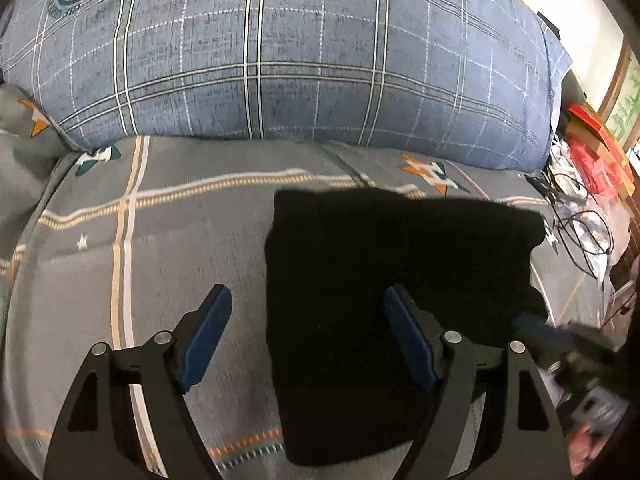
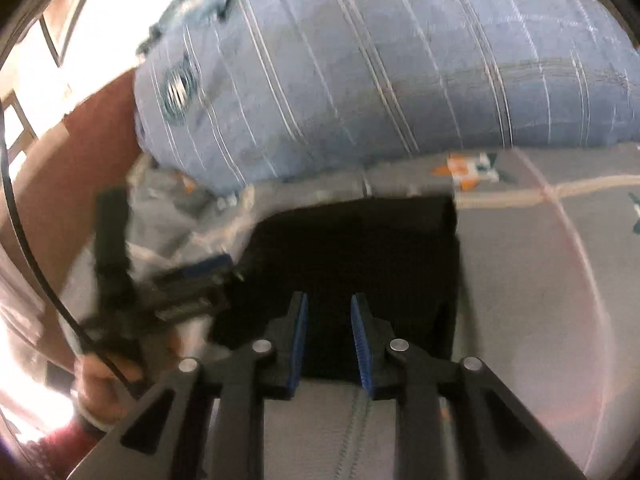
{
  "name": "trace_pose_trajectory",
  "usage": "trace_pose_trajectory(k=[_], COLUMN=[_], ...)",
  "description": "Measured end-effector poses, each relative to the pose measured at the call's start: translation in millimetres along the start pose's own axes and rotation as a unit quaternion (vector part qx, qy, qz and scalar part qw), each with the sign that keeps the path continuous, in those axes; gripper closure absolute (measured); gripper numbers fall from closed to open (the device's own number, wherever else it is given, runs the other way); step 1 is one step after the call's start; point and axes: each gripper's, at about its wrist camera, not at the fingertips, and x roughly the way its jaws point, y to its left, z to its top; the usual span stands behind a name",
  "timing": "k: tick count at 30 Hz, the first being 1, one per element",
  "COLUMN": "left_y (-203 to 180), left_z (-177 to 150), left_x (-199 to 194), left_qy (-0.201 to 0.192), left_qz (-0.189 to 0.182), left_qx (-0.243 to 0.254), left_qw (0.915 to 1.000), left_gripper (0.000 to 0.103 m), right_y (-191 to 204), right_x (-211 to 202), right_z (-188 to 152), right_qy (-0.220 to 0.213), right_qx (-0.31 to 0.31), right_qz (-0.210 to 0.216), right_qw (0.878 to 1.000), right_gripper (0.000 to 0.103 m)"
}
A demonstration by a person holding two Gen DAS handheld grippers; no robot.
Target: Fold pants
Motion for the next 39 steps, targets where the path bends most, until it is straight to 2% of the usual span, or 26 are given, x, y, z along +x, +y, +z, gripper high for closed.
trace_pose_trajectory(k=[2,4,7,10,12,15,18,22,25,30,32,34,39], left_y=[0,1,-4,-11,-15,-19,-15,-7,-5,-12,-14,-17,-20], left_z=[-5,-6,-7,-12,-16,-20,-20,-19,-17,-15,-14,-13,-12], left_x=[0,-2,-10,-18,-19,-14,-8,0,1,-4,-8,-13,-23], left_qy=[-0.002,-0.003,-0.007,-0.017,-0.013,-0.013,-0.006,0.006,0.007,0.007,0.007,0.004,-0.001], left_qz=[-0.001,-0.006,-0.007,-0.007,-0.014,0.003,-0.008,-0.039,-0.047,-0.033,-0.028,-0.022,-0.015], left_qx=[-0.001,-0.01,-0.011,-0.005,-0.006,0.006,-0.005,-0.035,-0.045,-0.036,-0.034,-0.027,-0.018], left_qw=[1.0,0.9999,0.9999,0.9998,0.9998,0.9999,0.9999,0.9986,0.9979,0.9988,0.999,0.9994,0.9997], left_gripper=[0.024,0.024,0.024,0.024,0.024,0.023,0.02,0.02,0.018,0.019,0.019,0.019,0.019], right_y=[-4,-11,-15,-12,-12,-18,-31,-45,-49,-51,-49,-44,-30], right_x=[4,-1,-16,-27,-18,0,26,37,40,28,19,10,-11], right_z=[-14,-19,-5,17,33,46,54,50,48,47,43,39,29], right_qy=[0.008,0.0,-0.02,-0.055,-0.06,-0.062,-0.052,-0.054,-0.053,-0.053,-0.056,-0.058,-0.066], right_qx=[-0.003,0.009,0.024,0.014,0.014,0.028,0.056,0.084,0.088,0.104,0.11,0.102,0.066], right_qz=[0.0,0.018,0.042,0.029,0.025,0.023,0.004,0.015,0.017,0.044,0.053,0.05,0.028], right_qw=[1.0,1.0,0.999,0.998,0.998,0.997,0.997,0.995,0.995,0.992,0.991,0.992,0.995], right_gripper=[0.081,0.081,0.081,0.071,0.071,0.071,0.074,0.074,0.077,0.073,0.064,0.059,0.058])
